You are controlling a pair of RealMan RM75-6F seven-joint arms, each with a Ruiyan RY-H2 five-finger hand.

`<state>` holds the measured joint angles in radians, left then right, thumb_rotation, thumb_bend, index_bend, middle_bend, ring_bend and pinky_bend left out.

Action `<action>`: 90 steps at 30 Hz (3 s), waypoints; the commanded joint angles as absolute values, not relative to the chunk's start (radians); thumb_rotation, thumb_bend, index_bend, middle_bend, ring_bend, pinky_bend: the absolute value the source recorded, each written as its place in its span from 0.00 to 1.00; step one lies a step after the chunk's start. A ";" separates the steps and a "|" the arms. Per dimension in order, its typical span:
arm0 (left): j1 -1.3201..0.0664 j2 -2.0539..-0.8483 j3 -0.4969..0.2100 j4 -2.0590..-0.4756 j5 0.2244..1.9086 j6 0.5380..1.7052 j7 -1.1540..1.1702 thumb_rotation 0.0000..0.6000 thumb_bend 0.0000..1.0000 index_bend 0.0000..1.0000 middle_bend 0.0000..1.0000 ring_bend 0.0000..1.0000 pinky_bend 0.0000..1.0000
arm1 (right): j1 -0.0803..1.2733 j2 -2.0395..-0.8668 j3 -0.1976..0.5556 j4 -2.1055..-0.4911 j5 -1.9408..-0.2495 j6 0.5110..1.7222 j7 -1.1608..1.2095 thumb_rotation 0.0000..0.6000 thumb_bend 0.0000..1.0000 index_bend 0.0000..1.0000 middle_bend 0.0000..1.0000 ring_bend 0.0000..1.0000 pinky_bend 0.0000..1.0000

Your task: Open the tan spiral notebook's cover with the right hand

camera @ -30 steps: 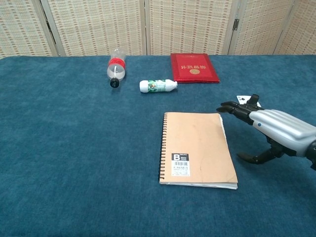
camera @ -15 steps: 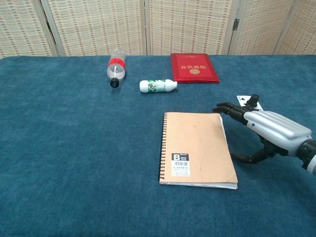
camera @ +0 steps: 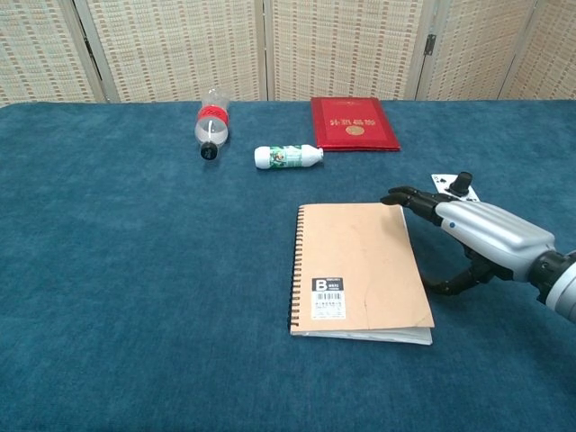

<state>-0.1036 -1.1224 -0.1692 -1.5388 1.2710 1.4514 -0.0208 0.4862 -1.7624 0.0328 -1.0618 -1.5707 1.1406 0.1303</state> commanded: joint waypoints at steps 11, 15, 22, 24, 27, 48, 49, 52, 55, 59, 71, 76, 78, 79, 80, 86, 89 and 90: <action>-0.090 -1.121 -0.189 -1.555 1.232 1.473 -0.007 1.00 0.30 0.16 0.10 0.09 0.15 | 0.510 -1.787 0.038 -1.030 -1.570 1.134 0.162 1.00 0.38 0.00 0.00 0.00 0.00; -0.072 -1.108 -0.206 -1.568 1.209 1.499 -0.024 1.00 0.30 0.16 0.10 0.09 0.15 | 0.528 -1.820 0.044 -0.986 -1.580 1.142 0.202 1.00 0.38 0.00 0.00 0.00 0.00; -0.035 -1.094 -0.245 -1.572 1.178 1.560 -0.086 1.00 0.30 0.16 0.10 0.09 0.15 | 0.568 -1.860 0.067 -0.921 -1.598 1.167 0.277 1.00 0.38 0.00 0.00 0.00 0.00; -0.027 -1.091 -0.255 -1.572 1.168 1.572 -0.100 1.00 0.30 0.16 0.10 0.09 0.15 | 0.588 -1.873 0.078 -0.903 -1.601 1.167 0.291 1.00 0.38 0.00 0.00 0.00 0.00; -0.011 -1.088 -0.266 -1.578 1.159 1.591 -0.125 1.00 0.30 0.16 0.10 0.09 0.15 | 0.621 -1.900 0.096 -0.875 -1.601 1.161 0.319 1.00 0.38 0.00 0.00 0.00 0.00; 0.026 -1.059 -0.318 -1.535 1.104 1.545 -0.292 1.00 0.30 0.17 0.10 0.09 0.15 | 0.916 -2.042 0.234 -0.854 -1.560 1.019 0.280 1.00 0.37 0.00 0.00 0.00 0.00; 0.026 -1.058 -0.317 -1.537 1.104 1.543 -0.291 1.00 0.30 0.17 0.10 0.09 0.15 | 0.926 -2.050 0.238 -0.851 -1.551 1.002 0.275 1.00 0.37 0.00 0.00 0.00 0.00; 0.030 -1.053 -0.320 -1.539 1.103 1.541 -0.303 1.00 0.30 0.17 0.10 0.09 0.15 | 0.951 -2.077 0.240 -0.825 -1.526 0.951 0.251 1.00 0.36 0.00 0.00 0.00 0.00; 0.037 -1.050 -0.324 -1.540 1.102 1.544 -0.322 1.00 0.30 0.17 0.10 0.09 0.15 | 0.962 -2.101 0.238 -0.791 -1.500 0.907 0.230 1.00 0.36 0.00 0.00 0.00 0.00; 0.041 -1.052 -0.327 -1.543 1.105 1.555 -0.321 1.00 0.30 0.17 0.10 0.09 0.15 | 0.964 -2.112 0.227 -0.769 -1.486 0.886 0.215 1.00 0.36 0.00 0.00 0.00 0.00; 0.023 -1.064 -0.276 -1.557 1.202 1.571 -0.213 1.00 0.30 0.17 0.10 0.09 0.15 | 0.870 -1.922 0.221 -1.034 -1.486 1.040 0.120 1.00 0.36 0.00 0.00 0.00 0.00; 0.011 -1.067 -0.233 -1.585 1.269 1.569 -0.148 1.00 0.30 0.17 0.10 0.09 0.15 | 0.750 -1.698 0.189 -1.323 -1.451 1.114 -0.074 1.00 0.36 0.00 0.00 0.00 0.00; 0.010 -1.069 -0.222 -1.591 1.290 1.575 -0.130 1.00 0.30 0.17 0.10 0.09 0.15 | 0.695 -1.620 0.170 -1.406 -1.445 1.164 -0.122 1.00 0.36 0.00 0.00 0.00 0.00; 0.008 -1.071 -0.214 -1.594 1.302 1.577 -0.117 1.00 0.30 0.17 0.10 0.09 0.15 | 0.657 -1.566 0.156 -1.458 -1.438 1.194 -0.146 1.00 0.36 0.00 0.00 0.00 0.00; 0.007 -1.072 -0.208 -1.597 1.310 1.577 -0.110 1.00 0.30 0.17 0.10 0.09 0.15 | 0.629 -1.526 0.145 -1.496 -1.433 1.216 -0.156 1.00 0.36 0.00 0.00 0.00 0.00; -0.007 -1.086 -0.183 -1.609 1.352 1.574 -0.055 1.00 0.30 0.17 0.10 0.09 0.15 | 0.458 -1.305 0.058 -1.648 -1.437 1.356 -0.181 1.00 0.36 0.00 0.00 0.00 0.00; -0.014 -1.096 -0.167 -1.615 1.380 1.575 -0.027 1.00 0.30 0.17 0.10 0.09 0.15 | 0.381 -1.240 0.014 -1.662 -1.452 1.419 -0.168 1.00 0.36 0.00 0.00 0.00 0.00; -0.016 -1.098 -0.159 -1.617 1.394 1.576 -0.018 1.00 0.30 0.17 0.10 0.09 0.15 | 0.353 -1.220 -0.003 -1.663 -1.452 1.438 -0.163 1.00 0.36 0.00 0.00 0.00 0.00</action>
